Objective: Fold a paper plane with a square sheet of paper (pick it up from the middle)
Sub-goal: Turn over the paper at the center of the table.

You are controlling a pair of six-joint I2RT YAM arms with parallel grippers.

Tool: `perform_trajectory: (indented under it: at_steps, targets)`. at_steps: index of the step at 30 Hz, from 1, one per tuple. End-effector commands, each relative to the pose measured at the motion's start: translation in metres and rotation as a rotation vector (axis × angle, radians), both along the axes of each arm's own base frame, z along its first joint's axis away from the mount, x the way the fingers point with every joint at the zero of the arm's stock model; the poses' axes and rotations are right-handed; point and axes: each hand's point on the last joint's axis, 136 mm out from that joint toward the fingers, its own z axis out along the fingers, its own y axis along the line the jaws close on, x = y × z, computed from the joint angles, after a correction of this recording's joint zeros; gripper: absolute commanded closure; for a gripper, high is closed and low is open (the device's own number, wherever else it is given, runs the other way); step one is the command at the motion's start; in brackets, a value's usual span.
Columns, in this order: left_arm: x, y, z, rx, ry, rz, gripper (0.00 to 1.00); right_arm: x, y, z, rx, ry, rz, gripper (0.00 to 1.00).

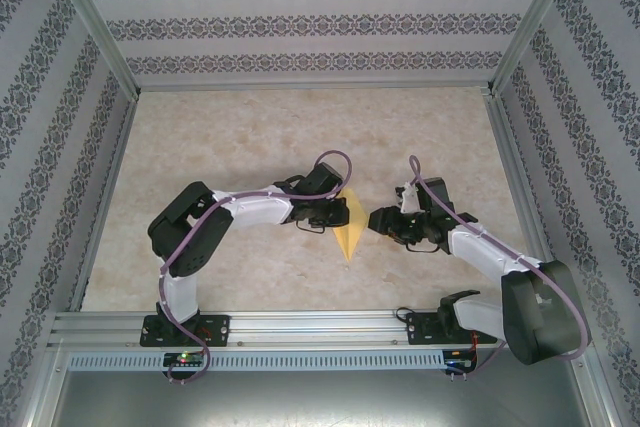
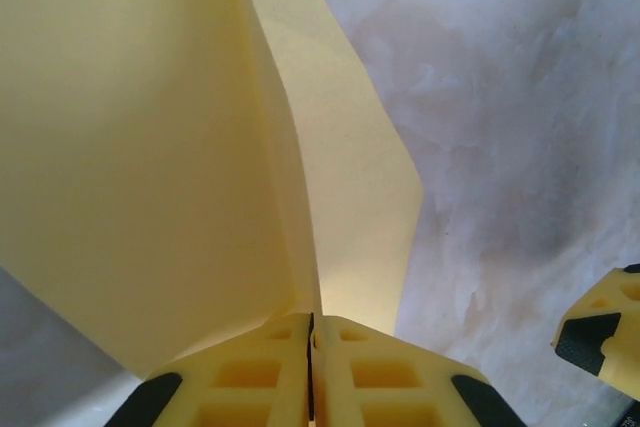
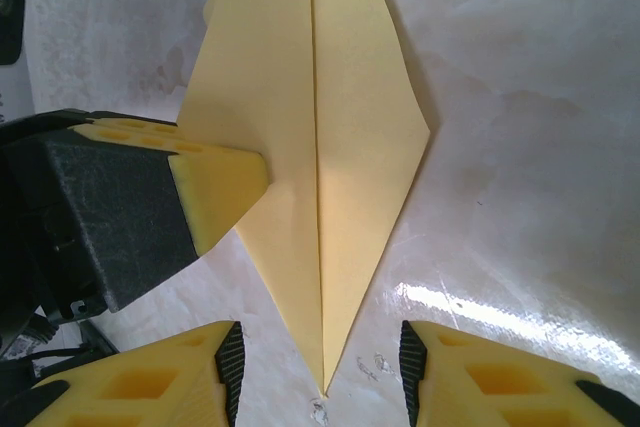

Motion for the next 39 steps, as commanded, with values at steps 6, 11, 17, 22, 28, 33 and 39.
perform_trajectory:
  at_steps: [6, 11, 17, 22, 28, 33, 39]
  targets:
    - [0.003, -0.021, 0.042, -0.075, -0.073, -0.075, 1.0, 0.002, -0.002, 0.003, 0.031, -0.017, -0.009, 0.52]
    - [0.003, -0.024, 0.066, -0.103, -0.108, -0.106, 1.0, 0.009, 0.0, 0.01, 0.083, -0.025, -0.025, 0.51]
    - [0.007, -0.025, 0.107, -0.162, -0.17, -0.113, 1.0, 0.017, -0.002, 0.021, 0.176, -0.019, -0.094, 0.45]
    - [0.011, -0.02, 0.127, -0.184, -0.202, -0.098, 1.0, 0.021, -0.005, 0.034, 0.223, -0.027, -0.141, 0.41]
    - [0.017, -0.019, 0.149, -0.258, -0.234, -0.034, 1.0, 0.022, -0.01, 0.043, 0.276, -0.023, -0.208, 0.35]
    - [0.02, -0.022, 0.16, -0.326, -0.249, 0.003, 1.0, 0.024, -0.01, 0.048, 0.359, -0.005, -0.279, 0.3]
    - [0.023, -0.018, 0.172, -0.395, -0.268, 0.074, 1.0, 0.031, -0.011, 0.057, 0.441, 0.019, -0.344, 0.29]
